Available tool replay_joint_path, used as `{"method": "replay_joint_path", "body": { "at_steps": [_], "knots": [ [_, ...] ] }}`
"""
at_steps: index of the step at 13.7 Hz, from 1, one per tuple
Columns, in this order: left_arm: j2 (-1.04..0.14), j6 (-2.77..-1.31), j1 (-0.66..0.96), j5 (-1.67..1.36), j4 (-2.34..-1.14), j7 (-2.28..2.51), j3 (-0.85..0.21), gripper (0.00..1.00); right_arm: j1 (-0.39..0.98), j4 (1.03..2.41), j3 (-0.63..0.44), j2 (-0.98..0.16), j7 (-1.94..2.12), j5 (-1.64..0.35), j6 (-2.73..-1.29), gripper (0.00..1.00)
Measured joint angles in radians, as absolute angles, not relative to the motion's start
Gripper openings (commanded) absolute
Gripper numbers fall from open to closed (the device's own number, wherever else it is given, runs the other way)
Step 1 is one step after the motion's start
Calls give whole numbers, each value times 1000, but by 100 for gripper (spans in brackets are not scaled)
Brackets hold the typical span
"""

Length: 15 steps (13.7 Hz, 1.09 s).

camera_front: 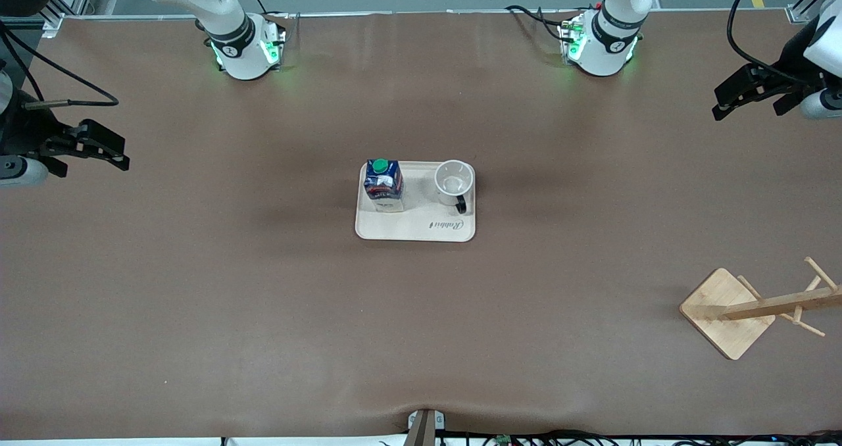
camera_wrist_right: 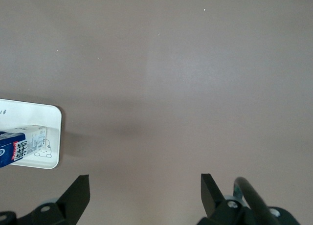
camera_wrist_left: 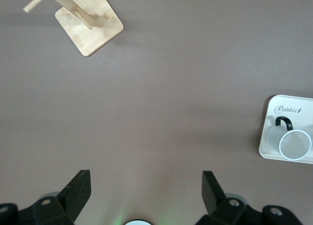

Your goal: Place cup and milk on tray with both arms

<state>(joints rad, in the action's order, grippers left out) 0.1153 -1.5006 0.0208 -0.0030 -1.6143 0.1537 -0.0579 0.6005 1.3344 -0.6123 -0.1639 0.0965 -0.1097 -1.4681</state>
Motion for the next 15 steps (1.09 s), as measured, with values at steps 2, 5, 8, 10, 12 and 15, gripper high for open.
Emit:
{"method": "replay_joint_path", "body": {
  "at_steps": [2,5,8,10,12,15],
  "knots": [
    [115,-1501,21,-3,-1614,154,-58,100,601,1322,-612,-164,97,-109,-1468,100],
    [115,-1501,21,-3,-1615,154,-58,100,599,1308,-613,-164,97,-109,-1468,100],
    [115,-1501,21,-3,-1615,153,-58,100,579,1302,-609,-162,98,-109,-1469,100],
    [115,-1501,21,-3,-1615,153,-58,100,498,1301,-536,-155,103,-109,-1469,100],
    [115,-1500,21,-3,-1615,153,-58,100,327,1300,-367,-145,104,-109,-1467,100],
    [115,-1499,21,-3,-1615,153,-58,100,161,1301,-218,-140,110,-109,-1456,100]
  ]
}}
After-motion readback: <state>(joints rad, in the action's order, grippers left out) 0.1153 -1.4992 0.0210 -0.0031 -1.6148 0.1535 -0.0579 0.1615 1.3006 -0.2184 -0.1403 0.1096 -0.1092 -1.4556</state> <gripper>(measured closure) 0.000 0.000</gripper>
